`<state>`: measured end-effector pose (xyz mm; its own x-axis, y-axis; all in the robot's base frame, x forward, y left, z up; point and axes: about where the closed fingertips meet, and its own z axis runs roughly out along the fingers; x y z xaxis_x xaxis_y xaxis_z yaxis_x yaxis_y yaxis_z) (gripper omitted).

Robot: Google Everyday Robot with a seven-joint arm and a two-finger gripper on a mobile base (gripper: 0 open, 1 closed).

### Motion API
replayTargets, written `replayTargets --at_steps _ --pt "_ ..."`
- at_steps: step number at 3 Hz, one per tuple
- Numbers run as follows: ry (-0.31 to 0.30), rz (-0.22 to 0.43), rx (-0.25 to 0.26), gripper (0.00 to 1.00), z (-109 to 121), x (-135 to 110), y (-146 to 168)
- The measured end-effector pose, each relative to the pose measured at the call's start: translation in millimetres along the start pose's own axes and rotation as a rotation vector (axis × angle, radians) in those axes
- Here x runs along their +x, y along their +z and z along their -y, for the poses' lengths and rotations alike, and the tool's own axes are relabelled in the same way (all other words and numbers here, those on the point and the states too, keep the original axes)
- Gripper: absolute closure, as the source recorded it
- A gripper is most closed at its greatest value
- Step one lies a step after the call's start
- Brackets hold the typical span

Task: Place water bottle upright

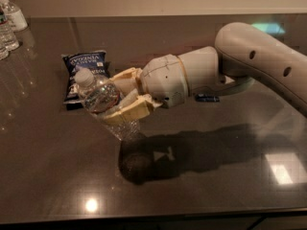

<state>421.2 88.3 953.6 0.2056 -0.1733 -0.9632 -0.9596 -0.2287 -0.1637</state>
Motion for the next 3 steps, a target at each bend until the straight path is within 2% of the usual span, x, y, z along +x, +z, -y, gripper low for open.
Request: replayTargets --at_steps 3 --pt "0.089 0.175 0.203 1.00 -3 23 -35"
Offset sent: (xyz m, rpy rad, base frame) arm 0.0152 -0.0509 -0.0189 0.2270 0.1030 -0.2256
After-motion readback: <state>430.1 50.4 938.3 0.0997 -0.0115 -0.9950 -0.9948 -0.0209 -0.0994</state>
